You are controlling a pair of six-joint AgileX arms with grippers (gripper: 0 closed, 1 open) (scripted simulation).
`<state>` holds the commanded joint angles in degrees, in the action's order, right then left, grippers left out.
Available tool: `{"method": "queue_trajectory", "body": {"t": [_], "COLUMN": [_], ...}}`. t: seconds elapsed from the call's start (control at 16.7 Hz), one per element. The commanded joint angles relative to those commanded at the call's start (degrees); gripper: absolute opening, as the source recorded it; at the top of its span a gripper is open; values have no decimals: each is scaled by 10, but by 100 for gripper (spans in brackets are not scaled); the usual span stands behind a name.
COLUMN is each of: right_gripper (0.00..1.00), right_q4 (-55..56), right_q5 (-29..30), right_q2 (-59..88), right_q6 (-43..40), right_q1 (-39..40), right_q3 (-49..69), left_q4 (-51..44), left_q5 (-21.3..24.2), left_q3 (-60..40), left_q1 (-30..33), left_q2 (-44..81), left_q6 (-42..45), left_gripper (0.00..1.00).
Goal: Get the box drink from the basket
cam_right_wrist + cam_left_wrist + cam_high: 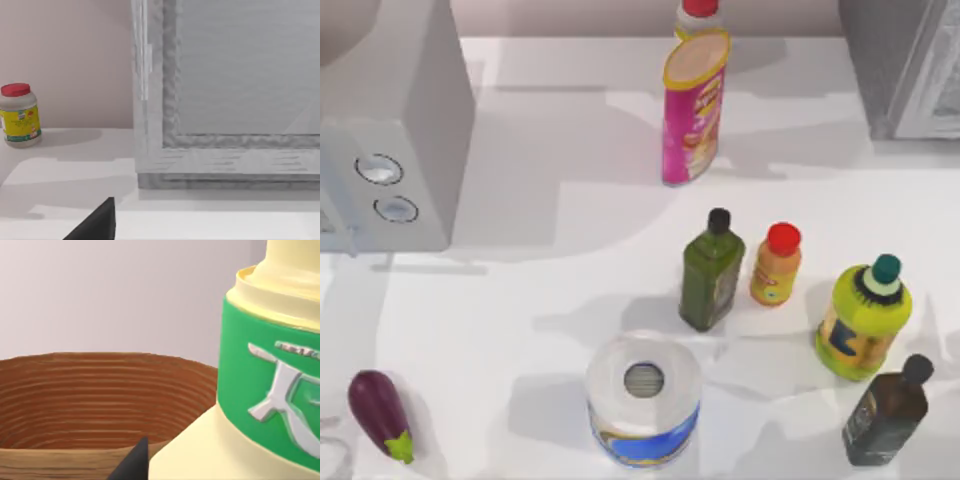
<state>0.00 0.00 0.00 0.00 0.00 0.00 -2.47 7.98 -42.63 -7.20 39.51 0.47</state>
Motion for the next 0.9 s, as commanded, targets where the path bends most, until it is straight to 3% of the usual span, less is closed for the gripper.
{"method": "queue_trajectory", "body": {"t": [0.48, 0.9], "right_gripper": [100, 100], "right_q4": [0, 0], "right_q5": [0, 0], "right_q2": [0, 0], "right_q6": [0, 0], "right_q1": [0, 0], "right_q3": [0, 0], "left_q4": [20, 25], "left_q5": [-65, -80], "left_q3": [358, 426], "left_q1": [59, 72], "left_q2": [-331, -395], "left_q6": [-4, -5], "left_gripper": [0, 0]}}
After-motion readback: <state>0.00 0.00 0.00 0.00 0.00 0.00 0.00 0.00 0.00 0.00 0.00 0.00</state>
